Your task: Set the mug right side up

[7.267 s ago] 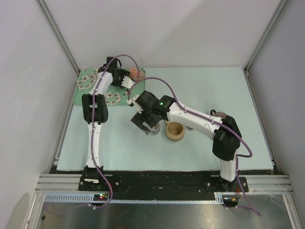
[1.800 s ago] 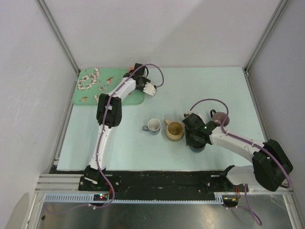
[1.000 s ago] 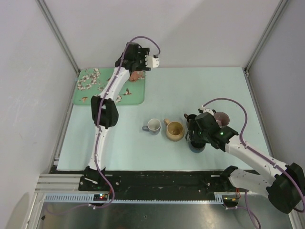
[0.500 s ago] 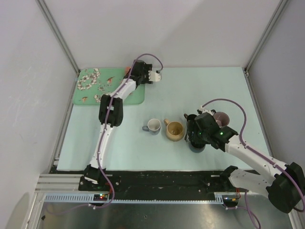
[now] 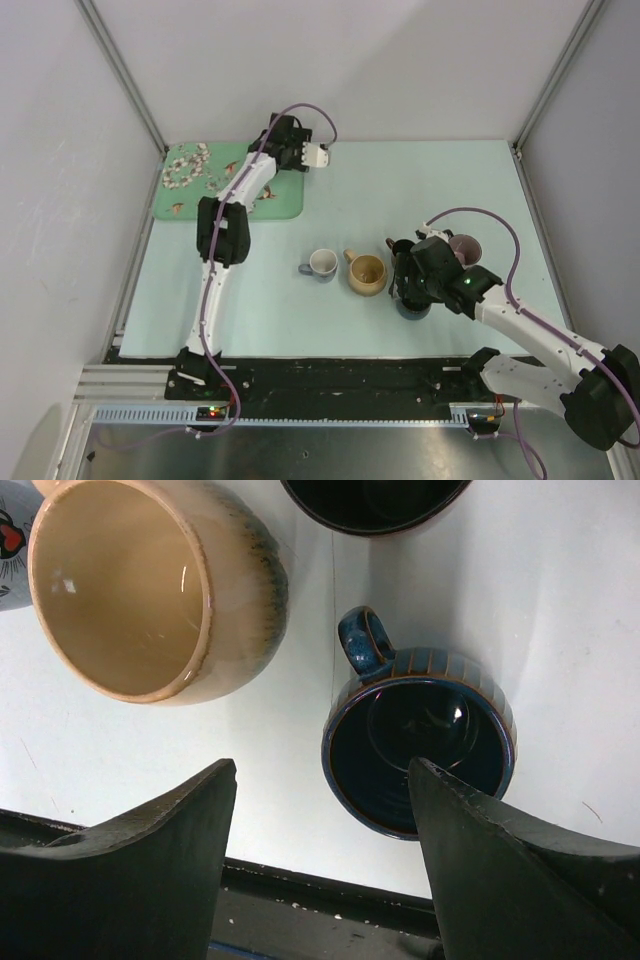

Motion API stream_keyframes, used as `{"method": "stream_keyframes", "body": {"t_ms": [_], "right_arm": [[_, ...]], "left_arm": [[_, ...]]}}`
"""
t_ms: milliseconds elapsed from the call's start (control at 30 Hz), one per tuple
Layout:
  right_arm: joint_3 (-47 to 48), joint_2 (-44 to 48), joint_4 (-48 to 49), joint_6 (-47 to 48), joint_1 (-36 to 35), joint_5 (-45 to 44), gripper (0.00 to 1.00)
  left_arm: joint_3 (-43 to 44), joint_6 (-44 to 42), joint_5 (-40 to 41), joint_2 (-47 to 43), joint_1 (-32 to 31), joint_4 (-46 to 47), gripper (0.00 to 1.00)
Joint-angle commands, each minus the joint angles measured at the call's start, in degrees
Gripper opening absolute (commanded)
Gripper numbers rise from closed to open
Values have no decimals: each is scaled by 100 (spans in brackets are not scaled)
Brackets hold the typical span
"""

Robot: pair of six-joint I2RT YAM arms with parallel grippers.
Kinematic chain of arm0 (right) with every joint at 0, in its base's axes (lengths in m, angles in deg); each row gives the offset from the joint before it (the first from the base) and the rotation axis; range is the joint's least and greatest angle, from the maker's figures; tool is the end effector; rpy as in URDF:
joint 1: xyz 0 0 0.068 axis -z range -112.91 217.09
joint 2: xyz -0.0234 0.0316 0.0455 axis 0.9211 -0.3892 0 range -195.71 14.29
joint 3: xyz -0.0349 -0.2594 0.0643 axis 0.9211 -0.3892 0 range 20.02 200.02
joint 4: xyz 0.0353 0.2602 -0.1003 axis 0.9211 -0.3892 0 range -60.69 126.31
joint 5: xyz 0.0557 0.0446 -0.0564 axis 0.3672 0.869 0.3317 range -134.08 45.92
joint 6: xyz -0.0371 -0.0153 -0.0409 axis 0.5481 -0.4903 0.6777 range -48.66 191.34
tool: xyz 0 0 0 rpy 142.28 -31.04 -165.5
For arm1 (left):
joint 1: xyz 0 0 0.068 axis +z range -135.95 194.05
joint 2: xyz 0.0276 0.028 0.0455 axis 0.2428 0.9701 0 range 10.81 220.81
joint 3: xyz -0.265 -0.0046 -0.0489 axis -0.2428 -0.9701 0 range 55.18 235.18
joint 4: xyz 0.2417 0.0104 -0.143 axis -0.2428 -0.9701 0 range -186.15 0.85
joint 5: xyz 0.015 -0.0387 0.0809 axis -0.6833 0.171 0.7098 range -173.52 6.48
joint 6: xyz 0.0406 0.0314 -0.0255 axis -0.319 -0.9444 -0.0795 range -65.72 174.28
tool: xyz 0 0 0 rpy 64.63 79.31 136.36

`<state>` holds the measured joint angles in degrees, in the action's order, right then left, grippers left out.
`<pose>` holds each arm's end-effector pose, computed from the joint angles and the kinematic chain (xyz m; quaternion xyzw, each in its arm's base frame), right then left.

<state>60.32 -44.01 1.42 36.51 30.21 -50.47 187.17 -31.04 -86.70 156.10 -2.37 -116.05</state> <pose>0.1815 0.1304 0.2189 0.0008 0.9467 0.1432 0.2884 0.5693 -0.1702 0.1853 0.7107 0.5631 0.2173 0.3613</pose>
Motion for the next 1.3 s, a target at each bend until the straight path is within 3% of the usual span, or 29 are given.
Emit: {"method": "stream_keyframes", "body": {"t_ms": [0,200,467,767,1067,1267], "right_arm": [[17,44,56,79,38,-70,75],[22,112,-17,79,47,-90,75],[22,114,-16,79,144,-34,75],[117,112,-220,78,187,-11,76],[362,235,-536,67,237,-146,76],[535,183,-613,94,237,-204,76]], "left_arm": [[924,-181,455,340,56,-308,76],[818,-199,365,418,67,-306,71],[318,-244,9,168,25,-307,75],[999,-657,269,784,110,-59,67],[689,-1213,297,891,187,271,47],[474,-1253,264,715,273,367,21]]}}
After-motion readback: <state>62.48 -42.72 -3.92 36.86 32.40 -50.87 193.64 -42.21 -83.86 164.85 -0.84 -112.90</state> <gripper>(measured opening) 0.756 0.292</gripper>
